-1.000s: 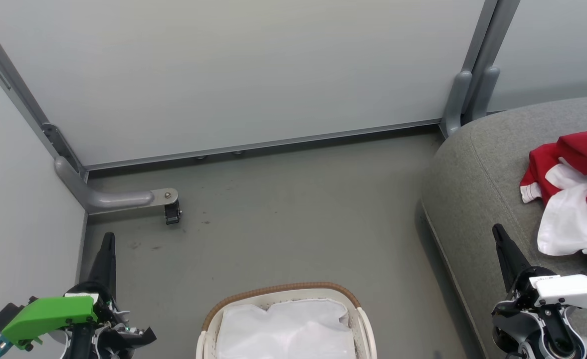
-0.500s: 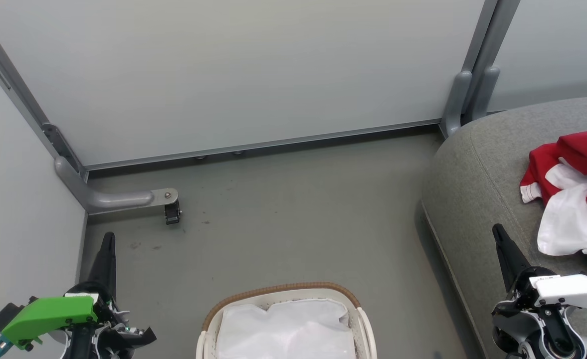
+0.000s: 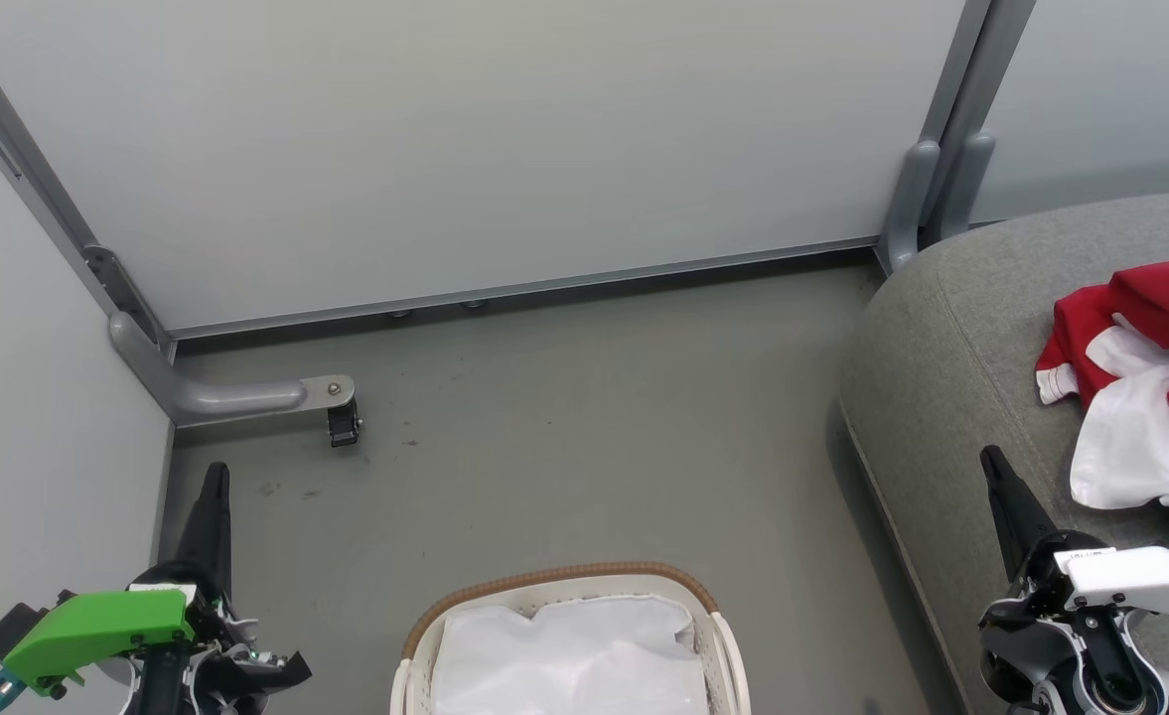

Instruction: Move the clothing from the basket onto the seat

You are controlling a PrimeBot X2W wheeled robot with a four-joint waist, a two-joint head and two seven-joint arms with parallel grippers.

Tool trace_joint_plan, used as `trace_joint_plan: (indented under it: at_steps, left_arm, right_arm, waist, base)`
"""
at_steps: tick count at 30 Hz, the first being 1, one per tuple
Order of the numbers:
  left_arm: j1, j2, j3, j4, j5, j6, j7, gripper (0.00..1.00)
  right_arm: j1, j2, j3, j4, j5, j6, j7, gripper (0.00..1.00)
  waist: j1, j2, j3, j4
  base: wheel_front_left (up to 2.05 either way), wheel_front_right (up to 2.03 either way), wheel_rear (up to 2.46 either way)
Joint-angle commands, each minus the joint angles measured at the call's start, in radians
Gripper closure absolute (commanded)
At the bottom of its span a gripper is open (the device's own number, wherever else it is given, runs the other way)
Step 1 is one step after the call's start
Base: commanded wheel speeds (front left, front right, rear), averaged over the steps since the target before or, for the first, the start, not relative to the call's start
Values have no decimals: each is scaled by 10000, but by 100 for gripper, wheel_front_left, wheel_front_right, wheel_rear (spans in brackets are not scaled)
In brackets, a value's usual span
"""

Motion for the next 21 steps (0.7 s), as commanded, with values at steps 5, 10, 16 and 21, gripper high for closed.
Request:
trace_joint_plan:
  at_steps: [5, 10, 16, 21]
  left_arm:
    - [-117, 62, 23, -19, -30, -45, 32, 100]
    - [-117, 62, 23, -18, -31, -45, 33, 100]
    - [-117, 62, 22, -18, -31, -45, 31, 100]
    - [-117, 62, 22, -18, -31, -45, 33, 100]
  right_arm:
    - [-79, -59, -20, -30, 33, -2, 13, 100]
    - [-79, -59, -19, -30, 33, -3, 13, 100]
    - [-79, -59, -19, -30, 33, -3, 13, 100]
    - [-80, -59, -19, -30, 34, -3, 13, 100]
  waist:
    - [0, 0, 0, 0]
    - [0, 0, 0, 0]
    - [0, 0, 0, 0]
    - [0, 0, 0, 0]
  base:
    - [0, 0, 0]
    - [0, 0, 0]
    - [0, 0, 0]
    - [0, 0, 0]
